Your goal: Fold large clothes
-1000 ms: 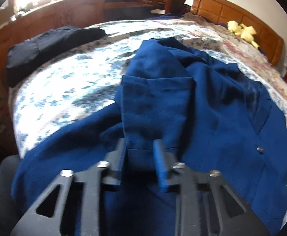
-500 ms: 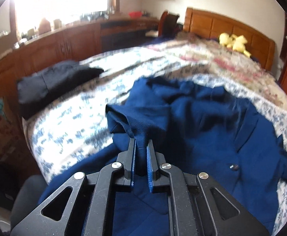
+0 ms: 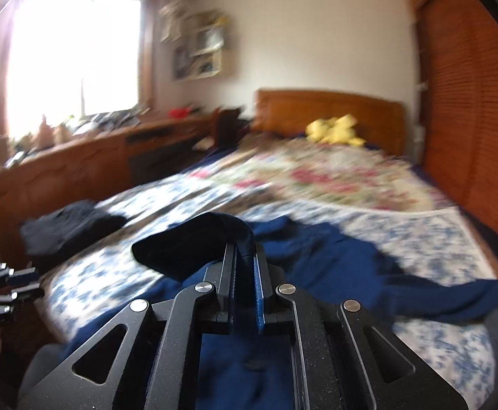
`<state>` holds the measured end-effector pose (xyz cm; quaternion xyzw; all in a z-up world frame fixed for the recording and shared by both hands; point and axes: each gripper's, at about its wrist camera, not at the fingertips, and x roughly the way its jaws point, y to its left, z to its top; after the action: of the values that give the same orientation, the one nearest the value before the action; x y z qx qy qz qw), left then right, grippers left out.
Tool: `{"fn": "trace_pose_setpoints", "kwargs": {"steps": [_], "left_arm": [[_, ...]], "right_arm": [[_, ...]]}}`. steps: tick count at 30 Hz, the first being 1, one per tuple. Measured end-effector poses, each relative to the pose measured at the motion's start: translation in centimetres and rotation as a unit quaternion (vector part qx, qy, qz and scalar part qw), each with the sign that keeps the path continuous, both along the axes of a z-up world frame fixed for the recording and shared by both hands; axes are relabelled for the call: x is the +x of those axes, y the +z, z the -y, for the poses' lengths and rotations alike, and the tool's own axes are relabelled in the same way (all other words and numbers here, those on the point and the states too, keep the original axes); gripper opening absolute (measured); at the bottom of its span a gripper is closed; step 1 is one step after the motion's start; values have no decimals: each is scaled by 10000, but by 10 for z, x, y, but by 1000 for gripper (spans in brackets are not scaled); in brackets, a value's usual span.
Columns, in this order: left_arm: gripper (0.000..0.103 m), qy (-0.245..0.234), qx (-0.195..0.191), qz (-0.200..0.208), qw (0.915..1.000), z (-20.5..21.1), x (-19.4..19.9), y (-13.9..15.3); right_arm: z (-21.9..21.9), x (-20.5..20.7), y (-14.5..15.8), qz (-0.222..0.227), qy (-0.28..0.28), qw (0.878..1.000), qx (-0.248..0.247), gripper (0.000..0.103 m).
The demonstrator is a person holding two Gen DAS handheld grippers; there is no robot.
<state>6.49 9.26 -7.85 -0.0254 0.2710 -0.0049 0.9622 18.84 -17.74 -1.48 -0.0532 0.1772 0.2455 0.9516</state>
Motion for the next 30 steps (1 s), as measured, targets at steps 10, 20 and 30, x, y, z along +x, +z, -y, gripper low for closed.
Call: {"fn": "trace_pose_setpoints", "kwargs": {"steps": [10,20,30], "left_arm": [[32,-535,-188,-71,9984,54,84,-18],[32,-900,-366,-110,9952,85,167,-39],[32,-877,-344,-331,9950,88,200,-73]], "right_arm": [[72,17,-89,-933,-630,9934,-240,6],[92,16,-143,-1496,-468,9875,-148,45],[61,28,-137,-1420,-27,9889,-426,64]]}}
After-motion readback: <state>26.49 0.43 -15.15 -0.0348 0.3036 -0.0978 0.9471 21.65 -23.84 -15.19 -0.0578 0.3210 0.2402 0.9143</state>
